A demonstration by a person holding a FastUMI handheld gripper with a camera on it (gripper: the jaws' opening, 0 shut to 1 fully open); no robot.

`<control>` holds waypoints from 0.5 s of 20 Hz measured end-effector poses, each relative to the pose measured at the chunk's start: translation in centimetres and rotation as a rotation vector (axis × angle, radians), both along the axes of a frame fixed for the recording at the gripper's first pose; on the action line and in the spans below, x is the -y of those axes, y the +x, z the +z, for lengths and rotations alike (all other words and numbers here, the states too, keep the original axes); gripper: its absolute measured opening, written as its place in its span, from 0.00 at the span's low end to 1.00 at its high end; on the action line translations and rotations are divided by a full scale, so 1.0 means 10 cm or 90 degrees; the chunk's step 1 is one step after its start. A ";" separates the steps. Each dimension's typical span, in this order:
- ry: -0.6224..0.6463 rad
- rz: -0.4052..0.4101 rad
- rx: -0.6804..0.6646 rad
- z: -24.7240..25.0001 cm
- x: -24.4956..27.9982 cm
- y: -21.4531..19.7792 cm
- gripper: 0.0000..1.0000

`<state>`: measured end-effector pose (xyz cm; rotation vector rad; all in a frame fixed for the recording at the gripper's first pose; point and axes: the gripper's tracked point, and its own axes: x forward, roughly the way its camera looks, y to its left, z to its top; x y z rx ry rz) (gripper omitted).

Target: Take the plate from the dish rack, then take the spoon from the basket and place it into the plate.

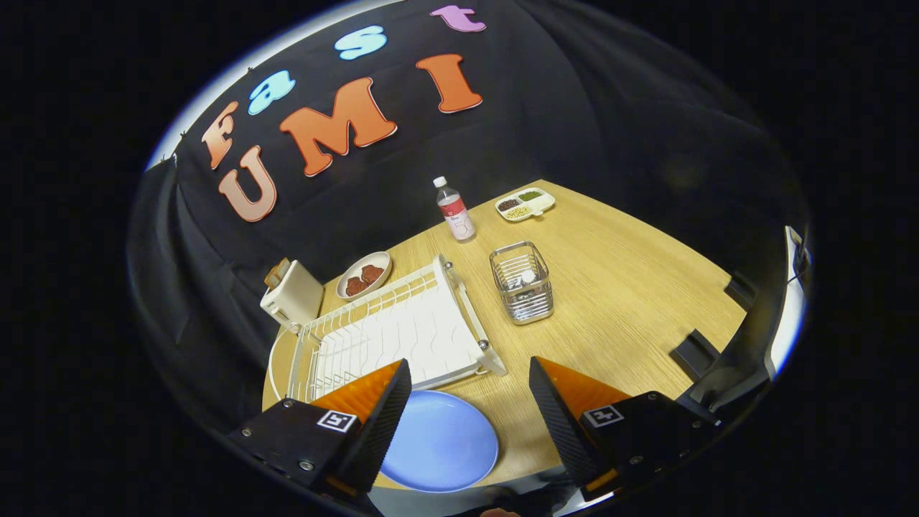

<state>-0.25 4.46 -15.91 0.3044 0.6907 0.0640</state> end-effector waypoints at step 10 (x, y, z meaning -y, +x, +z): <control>-0.020 -0.001 0.014 0.08 0.07 0.09 0.98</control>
